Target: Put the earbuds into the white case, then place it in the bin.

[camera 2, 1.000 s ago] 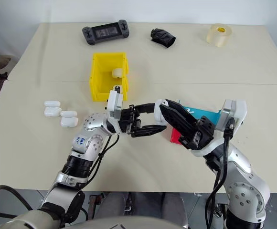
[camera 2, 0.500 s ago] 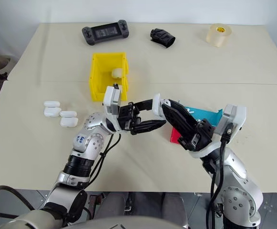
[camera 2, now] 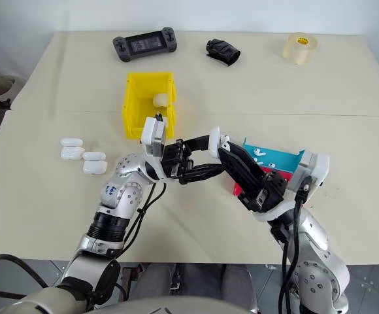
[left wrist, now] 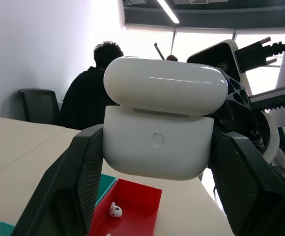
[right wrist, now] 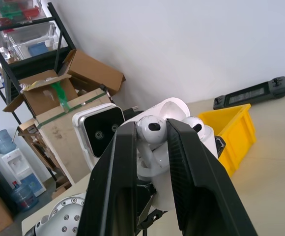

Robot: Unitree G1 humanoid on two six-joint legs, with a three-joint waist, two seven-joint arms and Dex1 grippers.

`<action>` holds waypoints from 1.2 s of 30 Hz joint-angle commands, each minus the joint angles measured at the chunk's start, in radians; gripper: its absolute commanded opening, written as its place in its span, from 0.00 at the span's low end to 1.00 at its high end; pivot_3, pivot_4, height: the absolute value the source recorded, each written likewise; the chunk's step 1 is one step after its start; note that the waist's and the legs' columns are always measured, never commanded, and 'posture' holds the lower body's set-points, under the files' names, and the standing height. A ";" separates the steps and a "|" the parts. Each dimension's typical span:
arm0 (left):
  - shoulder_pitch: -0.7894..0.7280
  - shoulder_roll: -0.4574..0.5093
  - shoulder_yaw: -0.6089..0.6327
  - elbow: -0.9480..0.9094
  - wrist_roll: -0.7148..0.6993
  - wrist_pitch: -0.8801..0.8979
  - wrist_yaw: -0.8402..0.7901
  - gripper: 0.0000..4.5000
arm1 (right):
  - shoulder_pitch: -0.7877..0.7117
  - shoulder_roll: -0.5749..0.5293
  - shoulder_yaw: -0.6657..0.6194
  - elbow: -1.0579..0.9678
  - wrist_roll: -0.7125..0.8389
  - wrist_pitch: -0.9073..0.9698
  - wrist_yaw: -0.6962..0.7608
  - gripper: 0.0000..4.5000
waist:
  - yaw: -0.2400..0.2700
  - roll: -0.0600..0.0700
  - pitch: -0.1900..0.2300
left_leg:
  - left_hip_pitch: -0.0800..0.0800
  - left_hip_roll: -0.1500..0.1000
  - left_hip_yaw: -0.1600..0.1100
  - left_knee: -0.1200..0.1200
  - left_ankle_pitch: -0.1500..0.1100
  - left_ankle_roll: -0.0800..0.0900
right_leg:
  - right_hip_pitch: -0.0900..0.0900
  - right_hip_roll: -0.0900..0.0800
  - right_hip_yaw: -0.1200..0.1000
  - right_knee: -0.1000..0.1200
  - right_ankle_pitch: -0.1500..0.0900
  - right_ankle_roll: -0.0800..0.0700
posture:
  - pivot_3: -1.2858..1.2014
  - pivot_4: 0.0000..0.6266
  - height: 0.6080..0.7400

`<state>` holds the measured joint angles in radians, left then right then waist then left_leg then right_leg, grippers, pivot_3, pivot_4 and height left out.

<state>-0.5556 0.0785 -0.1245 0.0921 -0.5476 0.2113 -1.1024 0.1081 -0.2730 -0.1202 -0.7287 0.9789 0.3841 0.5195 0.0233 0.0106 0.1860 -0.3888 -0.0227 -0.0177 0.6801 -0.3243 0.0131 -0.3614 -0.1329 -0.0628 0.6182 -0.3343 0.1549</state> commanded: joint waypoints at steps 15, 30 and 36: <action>-0.017 -0.022 0.028 -0.025 -0.024 -0.014 -0.013 0.63 | 0.034 -0.118 -0.030 0.016 0.036 0.018 0.025 1.00 | 0.001 0.000 0.000 | 0.000 0.000 0.000 0.000 0.000 0.000 | 0.000 0.000 0.000 0.000 0.000 0.000 | 0.52 0.24 1.00; -0.099 0.233 -0.152 0.032 0.310 -0.224 -0.144 0.63 | 0.317 -0.311 -0.353 -0.003 -0.006 -0.030 0.182 0.80 | 0.003 0.000 0.000 | 0.000 -0.001 0.001 -0.001 0.000 0.001 | 0.001 0.000 0.000 -0.002 0.000 0.000 | 0.52 0.24 1.00; -0.129 0.233 -0.209 -0.017 0.334 -0.147 -0.131 0.63 | 0.171 -0.425 -0.240 -0.077 -0.019 0.072 0.107 0.35 | 0.001 0.000 0.000 | 0.001 0.002 0.001 -0.001 0.000 0.001 | 0.001 0.000 0.001 -0.002 0.000 0.000 | 0.52 0.24 1.00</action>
<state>-0.6663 0.3111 -0.3307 0.1184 -0.2185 0.0548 -1.2352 0.2943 -0.6846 -0.3790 -0.7585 0.9608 0.4353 0.6516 0.0242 0.0107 0.1861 -0.3877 -0.0205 -0.0174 0.6794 -0.3247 0.0137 -0.3604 -0.1321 -0.0624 0.6170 -0.3344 0.1546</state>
